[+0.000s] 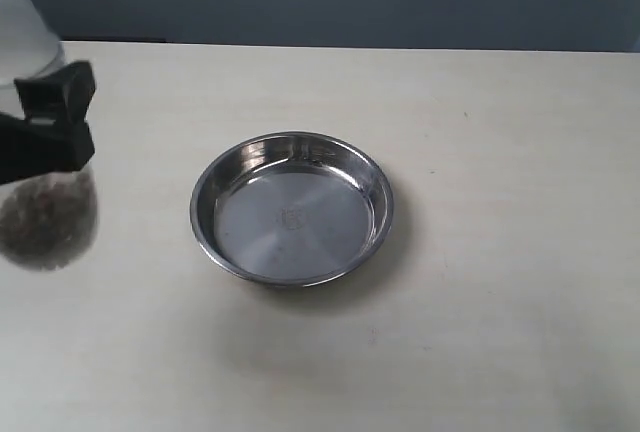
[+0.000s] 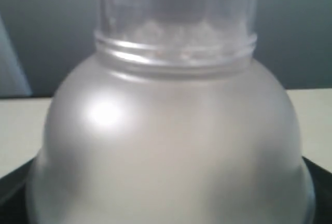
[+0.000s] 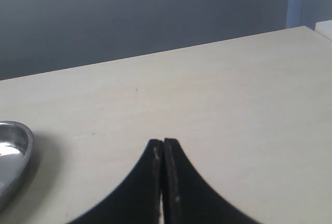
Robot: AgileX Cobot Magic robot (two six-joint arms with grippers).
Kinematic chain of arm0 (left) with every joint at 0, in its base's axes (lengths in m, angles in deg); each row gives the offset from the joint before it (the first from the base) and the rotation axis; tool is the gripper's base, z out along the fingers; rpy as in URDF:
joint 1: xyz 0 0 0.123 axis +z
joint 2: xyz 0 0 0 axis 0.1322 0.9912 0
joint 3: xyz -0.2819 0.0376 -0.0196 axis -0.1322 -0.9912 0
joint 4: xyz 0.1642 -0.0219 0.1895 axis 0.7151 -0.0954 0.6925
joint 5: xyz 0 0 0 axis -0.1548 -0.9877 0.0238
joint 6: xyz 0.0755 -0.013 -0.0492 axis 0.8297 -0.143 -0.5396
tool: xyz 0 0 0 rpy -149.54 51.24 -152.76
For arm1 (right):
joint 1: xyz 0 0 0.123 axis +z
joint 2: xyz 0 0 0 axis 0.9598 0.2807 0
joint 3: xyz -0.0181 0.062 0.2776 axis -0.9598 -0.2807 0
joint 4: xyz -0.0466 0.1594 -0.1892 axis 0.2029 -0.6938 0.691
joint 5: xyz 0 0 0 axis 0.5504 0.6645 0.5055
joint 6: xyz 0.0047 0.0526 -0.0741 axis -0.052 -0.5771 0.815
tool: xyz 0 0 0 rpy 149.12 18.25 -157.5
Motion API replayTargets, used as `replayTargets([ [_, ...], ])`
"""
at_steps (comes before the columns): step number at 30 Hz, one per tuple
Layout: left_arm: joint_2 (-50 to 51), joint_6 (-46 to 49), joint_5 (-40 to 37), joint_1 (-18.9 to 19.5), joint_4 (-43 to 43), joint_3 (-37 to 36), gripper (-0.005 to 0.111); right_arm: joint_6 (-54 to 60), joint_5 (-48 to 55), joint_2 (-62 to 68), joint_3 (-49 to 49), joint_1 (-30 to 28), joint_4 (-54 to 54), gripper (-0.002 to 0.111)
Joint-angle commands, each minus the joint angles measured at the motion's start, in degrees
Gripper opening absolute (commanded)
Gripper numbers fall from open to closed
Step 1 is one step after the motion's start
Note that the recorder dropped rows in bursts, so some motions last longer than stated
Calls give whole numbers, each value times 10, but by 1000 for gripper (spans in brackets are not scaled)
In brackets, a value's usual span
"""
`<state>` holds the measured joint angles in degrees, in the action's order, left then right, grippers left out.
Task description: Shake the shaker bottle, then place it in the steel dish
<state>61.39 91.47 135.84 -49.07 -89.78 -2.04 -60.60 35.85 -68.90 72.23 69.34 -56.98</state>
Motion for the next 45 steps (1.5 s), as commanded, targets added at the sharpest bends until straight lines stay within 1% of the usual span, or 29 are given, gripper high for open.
replayTargets([
  [1,-39,24,-1,-12,131,38,0,1,-5,-2,-1,-2,1,-1],
  [2,-56,24,-40,-13,144,55,0,1,-5,-2,-1,-2,1,-1],
  [3,-64,24,-69,-13,118,58,0,1,-5,-2,-1,-2,1,-1],
  [4,-65,28,-75,-10,57,50,0,1,-5,-2,-1,-2,1,-1],
  [5,-56,31,-49,-8,-5,29,0,1,-5,-2,-1,-2,1,-1],
  [7,-24,11,11,-3,-40,-18,0,1,-5,-2,-1,-2,1,-1],
  [9,-38,37,28,-14,-2,10,0,1,-5,-2,-1,-2,1,-1],
  [12,-76,85,-60,-27,67,64,0,1,-5,-2,-1,-2,1,-1],
  [13,-77,85,-73,-27,51,62,0,1,-5,-2,-1,-2,1,-1],
  [14,-64,84,-20,-27,-21,24,0,1,-5,-2,-1,-2,1,-1],
  [15,-52,69,6,-27,-42,1,0,1,-5,-2,-1,-2,1,-1],
  [16,-45,52,31,-30,-22,1,0,1,-5,-2,-1,-2,1,-1],
  [17,-54,68,16,-30,0,16,0,1,-5,-2,-1,-2,1,-1],
  [18,-75,90,-51,-30,51,50,0,1,-5,-2,-1,-2,1,-1],
  [19,-76,89,-79,-28,48,51,0,1,-5,-2,-1,-2,1,-1],
  [20,-69,89,-70,-28,-21,23,0,1,-5,-2,-1,-2,1,-1],
  [21,-53,81,-48,-28,-50,-6,0,1,-5,-2,-1,-2,1,-1],
  [22,-50,77,-42,-28,-37,-5,0,1,-5,-2,-1,-2,1,-1],
  [24,-79,98,-93,-28,43,38,0,1,-5,-2,-1,-2,1,-1],
  [25,-83,81,-123,-28,21,31,0,1,-5,-2,-1,-2,2,-1],
  [27,-56,52,-117,-28,-53,-43,0,1,-5,-2,-1,-2,3,-1],
  [28,-48,23,-94,-28,-46,-58,0,1,-5,-2,-1,-2,4,-1],
  [31,-79,22,-92,-28,63,-12,0,1,-5,-2,-1,-2,4,-1],
  [32,-84,22,-99,-28,75,-5,0,1,-5,-2,-1,-2,4,-1],
  [37,-64,8,-54,-28,-10,-60,0,1,-5,-2,-1,-2,2,-1],
  [39,-76,15,-49,-28,30,-39,0,1,-5,-2,-1,-2,2,-1],
  [41,-97,26,-83,-28,89,-6,0,1,-5,-2,-1,-2,2,-1],
  [42,-100,24,-102,-28,87,-5,0,1,-5,-2,-1,-2,2,-1],
  [45,-81,21,-92,-28,-7,-53,0,1,-5,-2,-1,-2,2,-1],
])
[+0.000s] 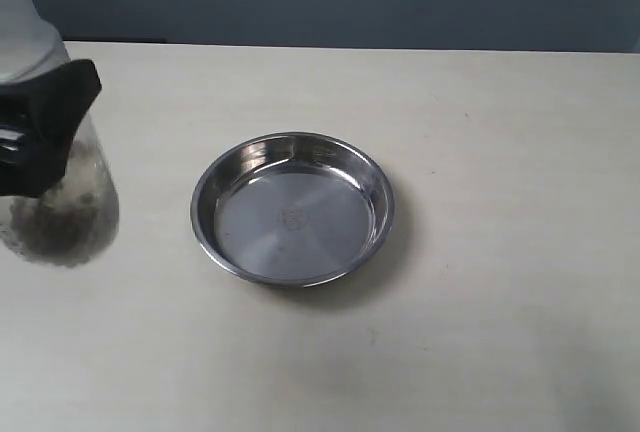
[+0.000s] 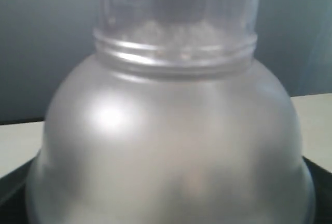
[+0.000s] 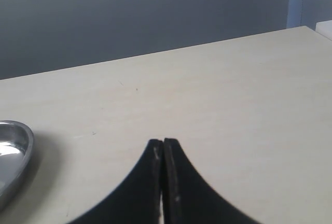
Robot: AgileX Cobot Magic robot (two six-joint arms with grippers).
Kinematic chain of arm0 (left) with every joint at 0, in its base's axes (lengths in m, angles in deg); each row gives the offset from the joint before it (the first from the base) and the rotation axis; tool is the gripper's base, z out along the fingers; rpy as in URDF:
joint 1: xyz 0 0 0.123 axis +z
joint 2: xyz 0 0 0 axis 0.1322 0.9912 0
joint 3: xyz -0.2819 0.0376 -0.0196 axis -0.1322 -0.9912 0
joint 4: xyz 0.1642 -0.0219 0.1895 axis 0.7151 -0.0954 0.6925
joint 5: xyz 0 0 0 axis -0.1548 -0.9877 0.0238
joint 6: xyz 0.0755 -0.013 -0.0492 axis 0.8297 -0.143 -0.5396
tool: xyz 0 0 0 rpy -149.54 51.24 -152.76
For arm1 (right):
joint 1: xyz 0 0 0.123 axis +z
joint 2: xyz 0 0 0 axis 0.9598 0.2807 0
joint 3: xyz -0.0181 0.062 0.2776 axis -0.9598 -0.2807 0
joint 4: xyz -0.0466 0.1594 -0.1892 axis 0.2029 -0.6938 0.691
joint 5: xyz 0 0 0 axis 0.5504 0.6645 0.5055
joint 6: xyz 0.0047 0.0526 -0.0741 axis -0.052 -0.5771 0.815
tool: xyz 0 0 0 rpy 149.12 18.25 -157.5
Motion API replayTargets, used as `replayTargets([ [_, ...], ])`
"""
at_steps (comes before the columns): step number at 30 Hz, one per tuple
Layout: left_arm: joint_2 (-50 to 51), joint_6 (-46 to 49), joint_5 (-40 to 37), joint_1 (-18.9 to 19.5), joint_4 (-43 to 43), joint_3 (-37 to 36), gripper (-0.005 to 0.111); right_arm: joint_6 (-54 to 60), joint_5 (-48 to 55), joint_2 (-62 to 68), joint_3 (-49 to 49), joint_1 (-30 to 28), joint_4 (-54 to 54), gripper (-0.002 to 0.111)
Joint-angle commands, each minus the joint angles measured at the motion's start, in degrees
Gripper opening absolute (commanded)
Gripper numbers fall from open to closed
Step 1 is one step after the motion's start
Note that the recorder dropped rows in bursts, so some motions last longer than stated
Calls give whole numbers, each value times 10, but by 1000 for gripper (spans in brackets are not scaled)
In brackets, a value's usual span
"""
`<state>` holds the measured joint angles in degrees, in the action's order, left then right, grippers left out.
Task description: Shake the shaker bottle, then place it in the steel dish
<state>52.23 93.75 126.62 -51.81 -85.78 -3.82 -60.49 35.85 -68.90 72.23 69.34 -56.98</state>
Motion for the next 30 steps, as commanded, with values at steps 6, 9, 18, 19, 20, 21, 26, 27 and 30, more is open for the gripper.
replayTargets([
  [6,-9,-6,-26,-1,88,10,0,0,-5,-2,-1,-2,2,-1],
  [9,-6,-2,-48,-1,62,-11,0,0,-5,-2,-1,-2,2,-1],
  [18,11,-37,-20,-1,66,-35,0,0,-5,-2,-1,-2,2,-1],
  [19,17,-37,7,-1,44,-40,0,0,-5,-2,-1,-2,2,-1],
  [20,26,-37,35,-1,22,-45,0,0,-5,-2,-1,-2,2,-1],
  [21,29,-30,53,-1,16,-44,0,0,-5,-2,-1,-2,2,-1],
  [26,9,52,158,-1,14,-4,0,0,-5,-2,-1,-2,2,-1],
  [27,9,13,174,-1,9,-4,0,0,-5,-2,-1,-2,2,-1],
  [30,9,12,-32,-1,30,-4,0,0,-5,-2,-1,-2,2,-1],
])
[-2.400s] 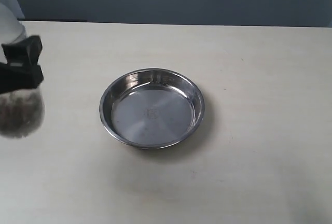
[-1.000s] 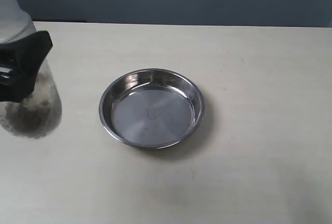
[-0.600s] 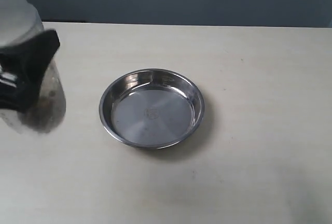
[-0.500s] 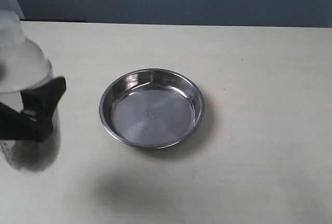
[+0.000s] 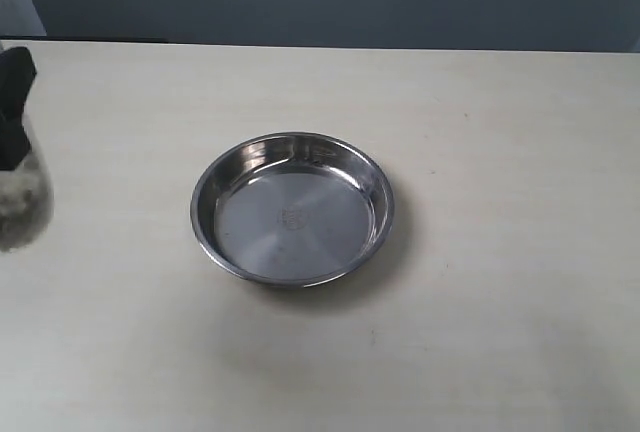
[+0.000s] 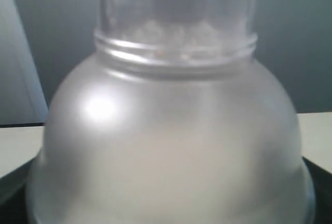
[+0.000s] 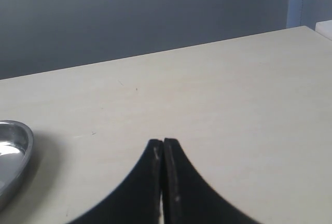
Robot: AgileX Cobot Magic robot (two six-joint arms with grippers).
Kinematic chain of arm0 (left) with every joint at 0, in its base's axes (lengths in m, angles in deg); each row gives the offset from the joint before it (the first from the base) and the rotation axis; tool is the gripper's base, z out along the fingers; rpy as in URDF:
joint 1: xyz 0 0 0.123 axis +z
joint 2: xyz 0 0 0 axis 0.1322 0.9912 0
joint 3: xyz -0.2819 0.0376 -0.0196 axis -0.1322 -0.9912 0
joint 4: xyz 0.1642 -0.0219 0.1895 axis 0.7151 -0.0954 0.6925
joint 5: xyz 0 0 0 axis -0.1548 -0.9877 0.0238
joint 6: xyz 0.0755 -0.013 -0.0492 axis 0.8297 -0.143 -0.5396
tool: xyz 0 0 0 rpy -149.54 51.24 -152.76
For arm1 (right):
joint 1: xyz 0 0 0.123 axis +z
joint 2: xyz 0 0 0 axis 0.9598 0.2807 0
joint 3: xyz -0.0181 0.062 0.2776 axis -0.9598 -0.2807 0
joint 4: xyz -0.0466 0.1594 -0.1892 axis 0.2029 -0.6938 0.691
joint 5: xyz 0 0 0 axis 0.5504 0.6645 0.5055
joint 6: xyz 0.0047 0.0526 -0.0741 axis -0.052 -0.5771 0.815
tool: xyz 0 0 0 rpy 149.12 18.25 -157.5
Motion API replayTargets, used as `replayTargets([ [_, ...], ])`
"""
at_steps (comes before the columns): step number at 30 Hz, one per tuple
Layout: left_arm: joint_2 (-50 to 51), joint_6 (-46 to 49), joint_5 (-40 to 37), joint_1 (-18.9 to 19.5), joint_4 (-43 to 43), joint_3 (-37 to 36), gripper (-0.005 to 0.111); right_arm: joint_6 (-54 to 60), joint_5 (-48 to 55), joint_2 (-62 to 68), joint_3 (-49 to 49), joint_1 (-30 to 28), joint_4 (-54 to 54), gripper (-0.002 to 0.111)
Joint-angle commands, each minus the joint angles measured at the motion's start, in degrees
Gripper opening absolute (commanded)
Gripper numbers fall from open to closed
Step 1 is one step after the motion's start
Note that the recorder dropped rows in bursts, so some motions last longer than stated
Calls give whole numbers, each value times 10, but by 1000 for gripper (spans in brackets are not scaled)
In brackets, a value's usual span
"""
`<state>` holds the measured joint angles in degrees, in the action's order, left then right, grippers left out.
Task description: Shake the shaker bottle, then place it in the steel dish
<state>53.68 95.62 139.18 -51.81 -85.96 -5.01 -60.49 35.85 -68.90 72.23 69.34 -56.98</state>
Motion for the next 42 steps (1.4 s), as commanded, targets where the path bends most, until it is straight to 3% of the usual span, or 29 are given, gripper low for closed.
replayTargets([
  [1,-3,36,-230,-1,53,8,0,0,-5,-2,-1,-2,2,-1],
  [2,0,70,-248,-1,55,8,0,0,-5,-2,-1,-2,2,-1],
  [3,6,83,-205,-1,22,8,0,0,-5,-2,-1,-2,2,-1],
  [6,34,-26,73,-1,-100,8,0,0,-5,-2,-1,-2,2,-1],
  [8,34,-5,73,-1,-121,8,0,0,-5,-2,-1,-2,2,-1],
  [11,26,146,-197,-1,-69,8,0,0,-5,-2,-1,-2,2,-1],
  [12,26,178,-246,-1,-33,8,0,0,-5,-2,-1,-2,2,-1],
  [14,35,108,-164,-1,-20,8,0,0,-5,-2,-1,-2,2,-1],
  [15,48,-48,13,-1,-69,8,0,0,-5,-2,-1,-2,2,-1],
  [16,49,-84,43,-1,-81,8,0,0,-5,-2,-1,-2,2,-1],
  [18,40,59,-138,-1,-36,8,0,0,-5,-2,-1,-2,2,-1],
  [19,39,144,-269,-1,21,8,0,0,-5,-2,-1,-2,2,-1],
  [20,41,130,-248,-1,30,8,0,0,-5,-2,-1,-2,2,-1],
  [21,51,10,-96,-1,-17,8,0,0,-5,-2,-1,-2,4,-1],
  [22,57,-80,-13,-1,-55,8,0,0,-5,-2,-1,-2,4,-1],
  [23,57,-55,-9,-1,-64,8,0,0,-5,-2,-1,-2,4,-1],
  [24,50,60,-131,-1,-34,8,0,0,-5,-2,-1,-2,4,-1],
  [25,48,89,-153,-1,-28,8,0,0,-5,-2,-1,-2,4,-1],
  [27,55,-74,10,-1,-76,8,0,0,-5,-2,-1,-2,4,-1],
  [28,57,-48,-11,-1,-68,8,0,0,-5,-2,-1,-2,-1,-1],
  [30,51,90,-212,-1,23,8,0,0,-5,-2,-1,-2,-2,-1],
  [31,51,78,-195,-1,41,8,0,0,-5,-2,-1,-2,-2,-1],
  [34,72,-74,42,-1,-43,8,0,0,-5,-2,-1,-2,-2,-1],
  [35,77,-106,73,-1,-65,8,0,0,-5,-2,-1,-2,-2,-1],
  [36,76,-58,36,-1,-60,8,0,0,-5,-2,-1,-2,-2,-1],
  [37,69,82,-118,-1,-21,7,0,0,-5,-2,-1,-2,-2,-1],
  [38,67,133,-194,-1,16,2,0,0,-5,-2,-1,-2,-2,-1],
  [41,83,-96,31,-1,-54,1,0,0,-5,-2,-1,-2,-2,-1],
  [42,87,-129,60,-1,-65,1,0,0,-5,-2,-1,-2,-2,-1],
])
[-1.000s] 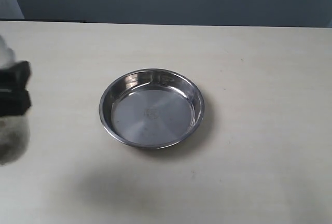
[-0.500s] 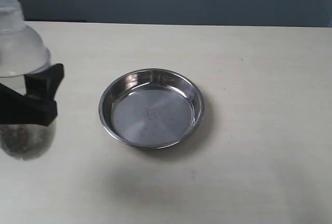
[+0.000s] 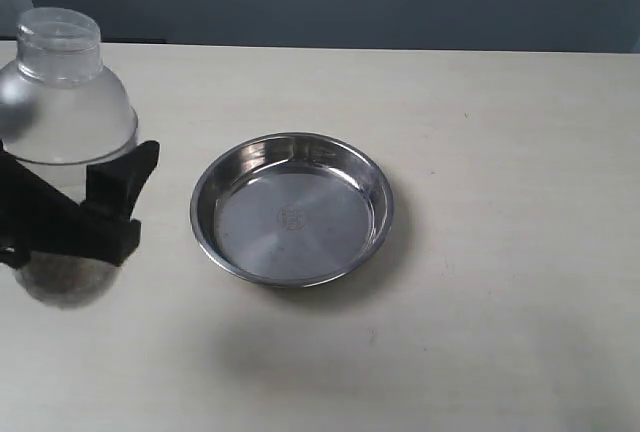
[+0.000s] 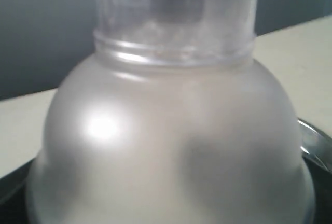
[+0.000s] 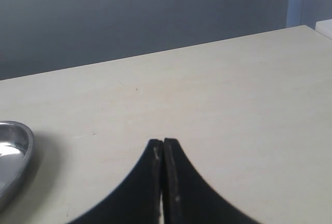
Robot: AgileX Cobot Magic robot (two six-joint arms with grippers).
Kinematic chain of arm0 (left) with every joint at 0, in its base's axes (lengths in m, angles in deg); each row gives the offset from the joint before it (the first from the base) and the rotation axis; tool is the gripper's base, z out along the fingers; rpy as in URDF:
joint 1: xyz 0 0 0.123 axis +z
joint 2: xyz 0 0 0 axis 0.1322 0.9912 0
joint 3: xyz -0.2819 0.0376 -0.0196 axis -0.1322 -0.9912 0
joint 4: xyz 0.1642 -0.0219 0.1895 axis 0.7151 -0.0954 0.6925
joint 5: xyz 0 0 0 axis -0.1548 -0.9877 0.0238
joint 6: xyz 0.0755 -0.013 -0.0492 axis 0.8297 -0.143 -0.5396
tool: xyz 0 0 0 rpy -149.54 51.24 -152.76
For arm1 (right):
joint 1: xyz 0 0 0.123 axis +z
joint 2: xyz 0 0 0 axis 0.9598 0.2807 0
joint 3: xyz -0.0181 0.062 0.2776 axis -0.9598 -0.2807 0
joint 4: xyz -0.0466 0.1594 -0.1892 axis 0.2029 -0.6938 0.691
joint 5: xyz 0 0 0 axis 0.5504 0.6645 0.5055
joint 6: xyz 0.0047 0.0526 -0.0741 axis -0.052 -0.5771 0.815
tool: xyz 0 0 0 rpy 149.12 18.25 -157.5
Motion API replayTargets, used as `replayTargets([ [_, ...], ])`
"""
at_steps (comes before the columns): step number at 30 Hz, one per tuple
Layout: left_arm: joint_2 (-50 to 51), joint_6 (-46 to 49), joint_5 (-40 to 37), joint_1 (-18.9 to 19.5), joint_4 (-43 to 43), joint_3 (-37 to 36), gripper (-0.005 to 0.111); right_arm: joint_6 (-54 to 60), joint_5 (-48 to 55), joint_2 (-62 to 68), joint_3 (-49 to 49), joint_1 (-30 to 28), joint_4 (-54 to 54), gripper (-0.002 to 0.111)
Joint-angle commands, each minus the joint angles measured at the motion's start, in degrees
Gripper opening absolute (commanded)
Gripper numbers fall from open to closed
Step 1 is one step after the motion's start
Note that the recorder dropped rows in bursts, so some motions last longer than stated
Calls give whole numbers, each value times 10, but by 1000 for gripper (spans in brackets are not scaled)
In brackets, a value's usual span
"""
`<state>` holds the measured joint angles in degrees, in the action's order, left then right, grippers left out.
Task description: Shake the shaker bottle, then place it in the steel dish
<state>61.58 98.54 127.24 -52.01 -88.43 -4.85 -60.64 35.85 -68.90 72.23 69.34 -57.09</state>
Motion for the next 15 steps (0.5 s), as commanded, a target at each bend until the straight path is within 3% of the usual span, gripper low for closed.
replayTargets([
  [1,8,-104,148,1,-30,-1,0,2,-5,-2,-1,-2,-1,-1],
  [3,4,76,-41,1,27,-1,0,2,-5,-2,-1,-2,-1,-1],
  [4,2,112,-90,1,40,-1,0,2,-5,-2,-1,-2,-1,-1],
  [5,3,81,-65,1,43,-1,0,2,-5,-2,-1,-2,-1,-1],
  [8,16,-153,172,1,-46,-1,0,2,-5,-2,-1,-2,-1,-1],
  [10,12,-102,137,1,-36,-1,0,2,-5,-2,-1,-2,-1,-1],
  [12,7,68,-19,1,11,-1,0,2,-5,-2,-1,-2,-1,-1],
  [13,7,84,-31,1,17,-1,0,2,-5,-2,-1,-2,-1,-1],
  [14,21,-47,106,1,-18,-1,0,2,-5,-2,-1,-2,-1,-1],
  [15,28,-129,192,1,-52,-1,0,2,-5,-2,-1,-2,-1,-1],
])
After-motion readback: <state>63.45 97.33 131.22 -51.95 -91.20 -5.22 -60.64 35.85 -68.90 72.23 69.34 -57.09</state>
